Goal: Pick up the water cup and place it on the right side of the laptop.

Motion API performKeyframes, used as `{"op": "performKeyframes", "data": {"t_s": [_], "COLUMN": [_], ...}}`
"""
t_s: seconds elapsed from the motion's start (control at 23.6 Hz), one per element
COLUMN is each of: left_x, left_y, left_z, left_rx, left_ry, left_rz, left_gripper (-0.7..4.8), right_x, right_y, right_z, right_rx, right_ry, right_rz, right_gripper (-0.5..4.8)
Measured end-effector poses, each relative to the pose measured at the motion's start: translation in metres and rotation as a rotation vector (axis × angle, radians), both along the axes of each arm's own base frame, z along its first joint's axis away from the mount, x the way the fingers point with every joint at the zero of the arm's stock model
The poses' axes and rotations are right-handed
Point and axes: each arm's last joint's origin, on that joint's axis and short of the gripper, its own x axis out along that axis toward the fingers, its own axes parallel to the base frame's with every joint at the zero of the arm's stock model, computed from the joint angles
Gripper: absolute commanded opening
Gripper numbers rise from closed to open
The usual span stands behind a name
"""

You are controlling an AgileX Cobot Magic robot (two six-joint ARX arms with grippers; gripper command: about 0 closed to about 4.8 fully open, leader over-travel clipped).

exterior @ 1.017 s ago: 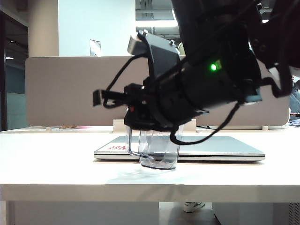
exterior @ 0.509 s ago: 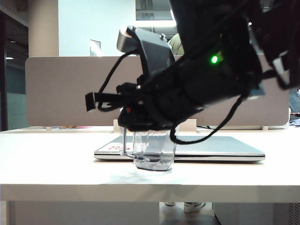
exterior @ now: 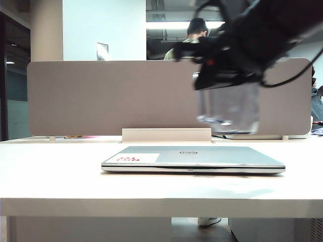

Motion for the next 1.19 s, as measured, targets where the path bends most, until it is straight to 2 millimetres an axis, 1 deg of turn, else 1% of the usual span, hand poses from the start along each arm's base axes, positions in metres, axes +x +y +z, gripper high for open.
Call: {"op": "performKeyframes", "data": {"t_s": [0.04, 0.13, 0.17, 0.21, 0.3, 0.38, 0.47, 0.59, 0.68, 0.72, 0.93, 1.02, 1.06, 1.1, 1.19], "left_x": [0.0, 0.0, 0.0, 0.0, 0.0, 0.0, 0.0, 0.0, 0.0, 0.0, 0.0, 0.0, 0.0, 0.0, 0.0], "left_y": [0.0, 0.0, 0.0, 0.0, 0.0, 0.0, 0.0, 0.0, 0.0, 0.0, 0.0, 0.0, 0.0, 0.0, 0.0], "left_z": [0.0, 0.0, 0.0, 0.0, 0.0, 0.0, 0.0, 0.0, 0.0, 0.0, 0.0, 0.0, 0.0, 0.0, 0.0], "left_rx": [0.0, 0.0, 0.0, 0.0, 0.0, 0.0, 0.0, 0.0, 0.0, 0.0, 0.0, 0.0, 0.0, 0.0, 0.0], "left_ry": [0.0, 0.0, 0.0, 0.0, 0.0, 0.0, 0.001, 0.001, 0.001, 0.001, 0.0, 0.001, 0.001, 0.001, 0.001], "left_rz": [0.0, 0.0, 0.0, 0.0, 0.0, 0.0, 0.0, 0.0, 0.0, 0.0, 0.0, 0.0, 0.0, 0.0, 0.0], "left_gripper": [-0.04, -0.04, -0.04, -0.04, -0.04, -0.04, -0.04, -0.04, -0.04, -0.04, -0.04, -0.04, -0.04, -0.04, -0.04], "right_x": [0.005, 0.011, 0.013, 0.016, 0.019, 0.022, 0.024, 0.03, 0.034, 0.036, 0.043, 0.049, 0.05, 0.056, 0.061], "right_y": [-0.015, -0.035, -0.041, -0.054, -0.071, -0.082, -0.09, -0.107, -0.122, -0.133, -0.163, -0.177, -0.18, -0.185, -0.19], "right_z": [0.005, 0.013, 0.015, 0.021, 0.028, 0.029, 0.027, 0.023, 0.023, 0.023, 0.017, 0.011, 0.008, 0.001, -0.01], "right_rx": [-0.002, 0.013, 0.021, 0.041, 0.053, 0.045, 0.026, 0.012, 0.024, 0.034, 0.076, 0.116, 0.131, 0.164, 0.205], "right_ry": [0.01, 0.011, 0.011, 0.0, -0.019, -0.015, -0.004, 0.037, 0.04, 0.044, 0.076, 0.105, 0.112, 0.134, 0.175], "right_rz": [-0.03, -0.073, -0.082, -0.104, -0.134, -0.167, -0.179, -0.17, -0.2, -0.223, -0.244, -0.202, -0.176, -0.11, -0.041], "right_gripper": [-0.05, -0.05, -0.05, -0.05, -0.05, -0.05, -0.05, -0.04, -0.04, -0.05, -0.05, -0.05, -0.05, -0.05, -0.05]}}
